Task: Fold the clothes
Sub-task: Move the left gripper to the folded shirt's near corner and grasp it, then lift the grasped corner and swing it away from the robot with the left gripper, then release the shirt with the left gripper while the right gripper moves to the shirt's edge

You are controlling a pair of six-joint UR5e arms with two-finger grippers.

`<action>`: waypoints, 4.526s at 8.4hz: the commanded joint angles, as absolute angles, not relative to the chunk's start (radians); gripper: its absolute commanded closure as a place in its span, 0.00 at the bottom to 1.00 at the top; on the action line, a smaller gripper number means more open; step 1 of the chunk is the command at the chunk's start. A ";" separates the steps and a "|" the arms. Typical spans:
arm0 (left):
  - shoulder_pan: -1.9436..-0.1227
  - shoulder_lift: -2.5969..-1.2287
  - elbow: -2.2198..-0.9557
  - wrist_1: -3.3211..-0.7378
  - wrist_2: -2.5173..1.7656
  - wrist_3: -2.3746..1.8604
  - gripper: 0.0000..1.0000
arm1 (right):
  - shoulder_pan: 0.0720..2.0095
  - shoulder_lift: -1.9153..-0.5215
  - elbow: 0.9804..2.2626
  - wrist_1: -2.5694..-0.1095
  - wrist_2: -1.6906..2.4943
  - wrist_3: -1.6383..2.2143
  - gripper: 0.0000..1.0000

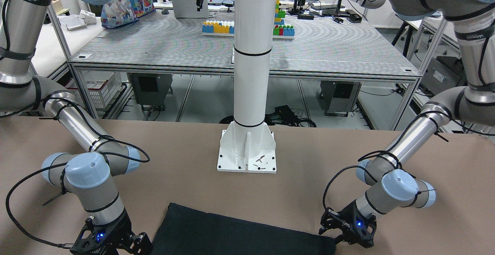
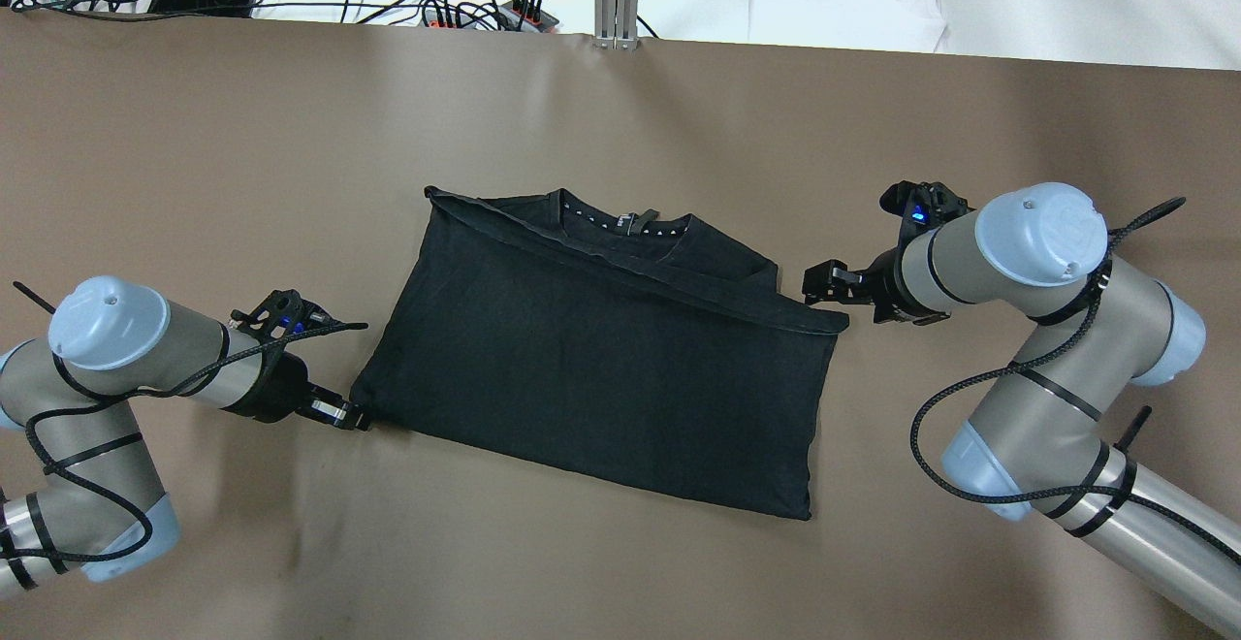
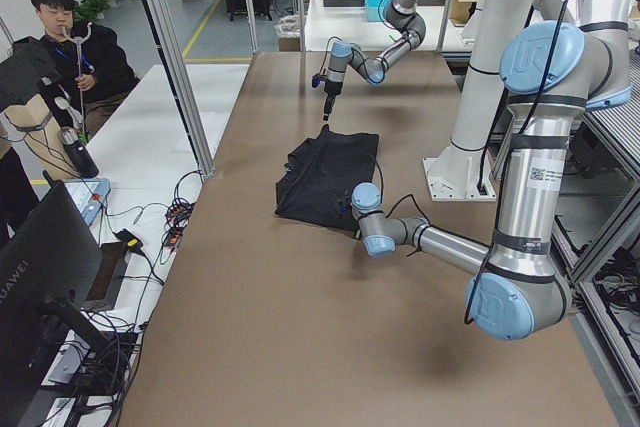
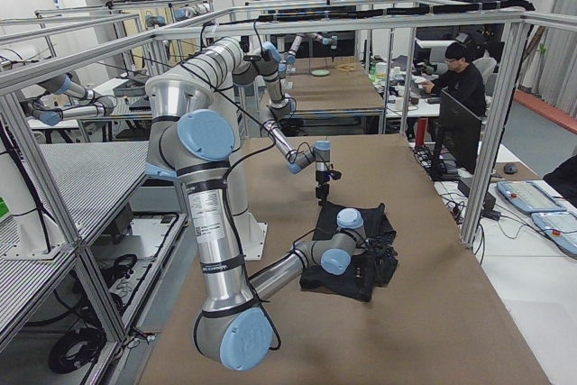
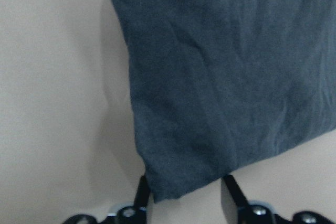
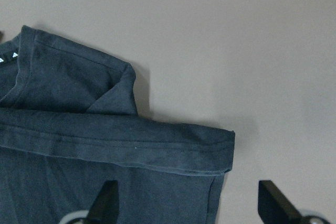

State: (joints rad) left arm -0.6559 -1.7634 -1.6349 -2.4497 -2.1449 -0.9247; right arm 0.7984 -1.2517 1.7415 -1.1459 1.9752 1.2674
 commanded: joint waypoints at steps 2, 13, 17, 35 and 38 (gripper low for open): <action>-0.654 -1.772 -1.628 -2.445 -2.131 -0.925 0.00 | 0.795 -1.252 1.741 -1.146 1.963 1.270 0.07; -0.759 -1.816 -1.591 -2.438 -2.170 -0.936 1.00 | 0.770 -1.252 1.741 -1.146 1.940 1.272 0.07; -0.915 -2.074 -1.334 -2.384 -2.158 -0.890 1.00 | 0.764 -1.252 1.741 -1.144 1.941 1.272 0.07; -1.088 -2.491 -0.854 -2.325 -2.099 -0.601 0.00 | 0.554 -1.229 1.700 -1.036 1.622 1.785 0.12; -1.081 -2.488 -0.856 -2.330 -2.097 -0.601 0.00 | 0.532 -1.174 1.623 -1.016 1.608 1.900 0.21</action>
